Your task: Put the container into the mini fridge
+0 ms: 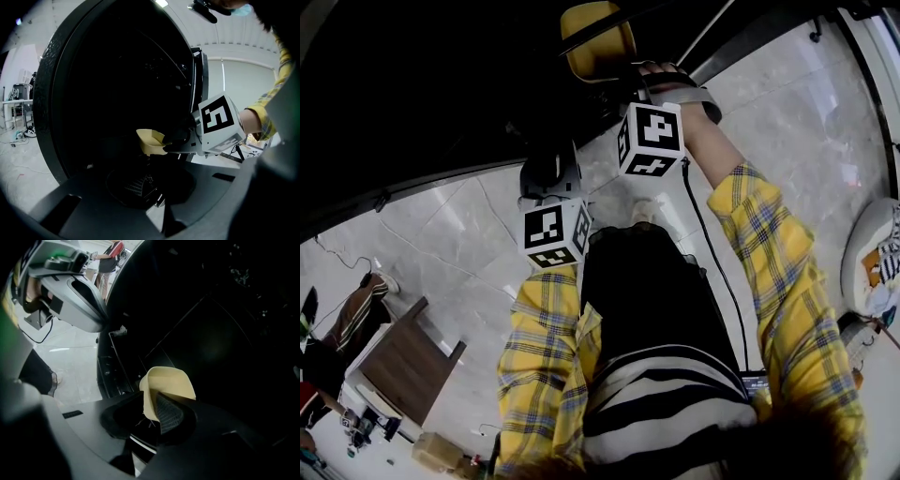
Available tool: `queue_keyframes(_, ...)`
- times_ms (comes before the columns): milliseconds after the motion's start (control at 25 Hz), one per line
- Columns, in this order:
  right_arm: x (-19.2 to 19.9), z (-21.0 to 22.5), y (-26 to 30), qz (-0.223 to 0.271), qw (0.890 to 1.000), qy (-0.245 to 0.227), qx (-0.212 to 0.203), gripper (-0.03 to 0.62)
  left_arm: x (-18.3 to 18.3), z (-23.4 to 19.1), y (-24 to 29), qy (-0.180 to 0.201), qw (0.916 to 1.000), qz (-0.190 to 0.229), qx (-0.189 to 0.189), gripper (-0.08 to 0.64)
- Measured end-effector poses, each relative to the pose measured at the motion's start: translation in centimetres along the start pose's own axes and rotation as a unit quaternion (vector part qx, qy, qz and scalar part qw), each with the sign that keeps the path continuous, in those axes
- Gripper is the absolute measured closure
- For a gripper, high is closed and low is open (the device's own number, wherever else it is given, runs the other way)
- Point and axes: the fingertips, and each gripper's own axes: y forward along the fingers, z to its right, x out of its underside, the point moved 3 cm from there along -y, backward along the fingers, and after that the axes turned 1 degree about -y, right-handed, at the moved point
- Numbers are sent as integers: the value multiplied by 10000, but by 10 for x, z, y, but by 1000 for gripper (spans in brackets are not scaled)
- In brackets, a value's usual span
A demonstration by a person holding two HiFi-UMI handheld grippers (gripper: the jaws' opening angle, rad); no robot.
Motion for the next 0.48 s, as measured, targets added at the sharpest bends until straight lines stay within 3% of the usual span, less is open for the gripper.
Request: queue_keyframes(480,0,-16,-54,181,9973,706,131,540,-14,2,-16,-29,10000,62,57,529)
